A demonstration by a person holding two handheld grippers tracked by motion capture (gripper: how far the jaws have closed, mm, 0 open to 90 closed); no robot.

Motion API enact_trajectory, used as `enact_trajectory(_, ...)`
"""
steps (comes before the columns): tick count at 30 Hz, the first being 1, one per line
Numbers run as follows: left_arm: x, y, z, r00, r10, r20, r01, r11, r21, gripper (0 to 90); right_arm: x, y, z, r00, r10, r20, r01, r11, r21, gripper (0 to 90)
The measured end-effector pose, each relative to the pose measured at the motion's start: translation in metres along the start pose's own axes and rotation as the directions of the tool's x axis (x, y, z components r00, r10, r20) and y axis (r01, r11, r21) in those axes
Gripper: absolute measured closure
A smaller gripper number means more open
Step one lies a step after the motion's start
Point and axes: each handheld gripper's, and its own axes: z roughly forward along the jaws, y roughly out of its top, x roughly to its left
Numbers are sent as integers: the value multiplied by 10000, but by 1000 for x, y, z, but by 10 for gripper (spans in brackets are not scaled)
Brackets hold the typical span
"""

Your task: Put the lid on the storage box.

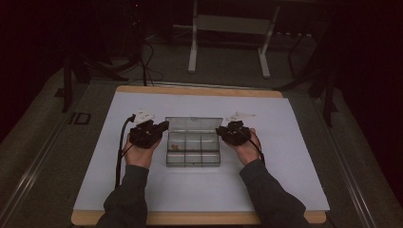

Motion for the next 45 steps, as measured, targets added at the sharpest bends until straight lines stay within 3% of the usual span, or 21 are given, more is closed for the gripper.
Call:
enact_trajectory(10, -4, -1, 2, 9997, 73, 218, -76, 9999, 139, 899, 0, -3, -4, 9998, -7, -184, 5, 9999, -104, 785)
enact_trajectory(16, -6, -6, 0, 9994, -82, 338, 81, 10000, 49, 899, 1, -9, -8, 9995, -24, -300, 20, 9999, -160, 762)
enact_trajectory(34, -11, -11, 0, 9985, 127, 541, -138, 9997, 210, 899, 1, -18, -19, 9997, -218, -107, 214, 9991, -369, 726)
enact_trajectory(45, -11, -15, -3, 9976, 145, 671, -164, 9995, 277, 899, 0, -29, -23, 9997, 47, -237, -56, 9992, -400, 719)
